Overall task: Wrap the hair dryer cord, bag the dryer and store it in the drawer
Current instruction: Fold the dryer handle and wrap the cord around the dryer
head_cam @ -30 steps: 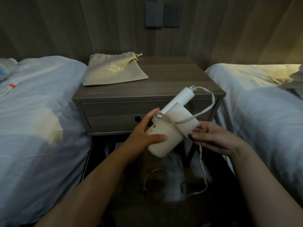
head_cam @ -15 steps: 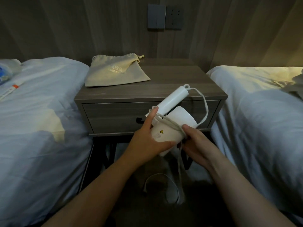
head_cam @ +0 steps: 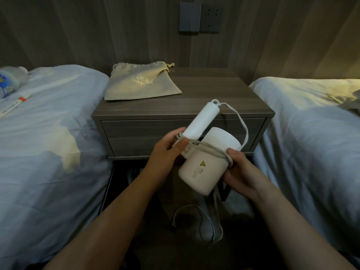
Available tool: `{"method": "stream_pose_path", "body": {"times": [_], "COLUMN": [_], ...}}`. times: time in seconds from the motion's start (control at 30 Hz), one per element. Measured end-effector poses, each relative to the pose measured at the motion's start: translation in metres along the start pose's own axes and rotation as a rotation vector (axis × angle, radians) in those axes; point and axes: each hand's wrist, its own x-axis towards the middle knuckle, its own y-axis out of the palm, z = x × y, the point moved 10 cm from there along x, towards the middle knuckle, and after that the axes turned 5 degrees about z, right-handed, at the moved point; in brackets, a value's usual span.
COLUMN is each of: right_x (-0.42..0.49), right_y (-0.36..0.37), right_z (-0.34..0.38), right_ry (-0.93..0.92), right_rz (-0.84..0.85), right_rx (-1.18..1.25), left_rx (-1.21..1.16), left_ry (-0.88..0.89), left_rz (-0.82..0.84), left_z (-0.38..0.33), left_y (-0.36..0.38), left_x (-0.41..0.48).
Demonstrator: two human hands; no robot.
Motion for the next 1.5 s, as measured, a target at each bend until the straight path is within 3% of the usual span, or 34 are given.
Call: {"method": "stream_pose_path", "body": {"times": [0.17, 0.27, 0.43, 0.6, 0.77, 1.07, 1.33, 1.5], "right_x": [-0.001, 0.001, 0.002, 0.001, 0.004, 0.001, 0.0, -0.003], "right_y": [0.004, 0.003, -0.008, -0.011, -0.016, -0.017, -0.019, -0.013], "right_z": [0.0, -0.006, -0.001, 0.006, 0.005, 0.007, 0.006, 0.031], "right_ry": [-0.004, 0.002, -0.034, -0.06, -0.079, -0.026, 0.07, 0.045], "right_rz": [-0.024, -0.071, -0.208, -0.207, -0.173, -0.107, -0.165, -0.213], "right_rx": [-0.188, -0.223, -0.119, -0.116, -0.136, -0.236, -0.48, -0.96], "left_rx": [-0.106, -0.136, 0.176, 0.401, 0.508, 0.509, 0.624, 0.718], "left_ry": [0.042, -0.047, -0.081, -0.131, -0.13, -0.103, -0.085, -0.031], "left_rz": [-0.158, -0.171, -0.08, 0.091, 0.235, 0.231, 0.15, 0.07], "left_z": [-0.004, 0.006, 0.003, 0.008, 0.011, 0.011, 0.012, -0.006], "left_y": [-0.012, -0.01, 0.009, 0.029, 0.042, 0.043, 0.037, 0.025], "left_x": [-0.005, -0.005, -0.011, -0.013, -0.015, -0.015, -0.017, -0.017]}}
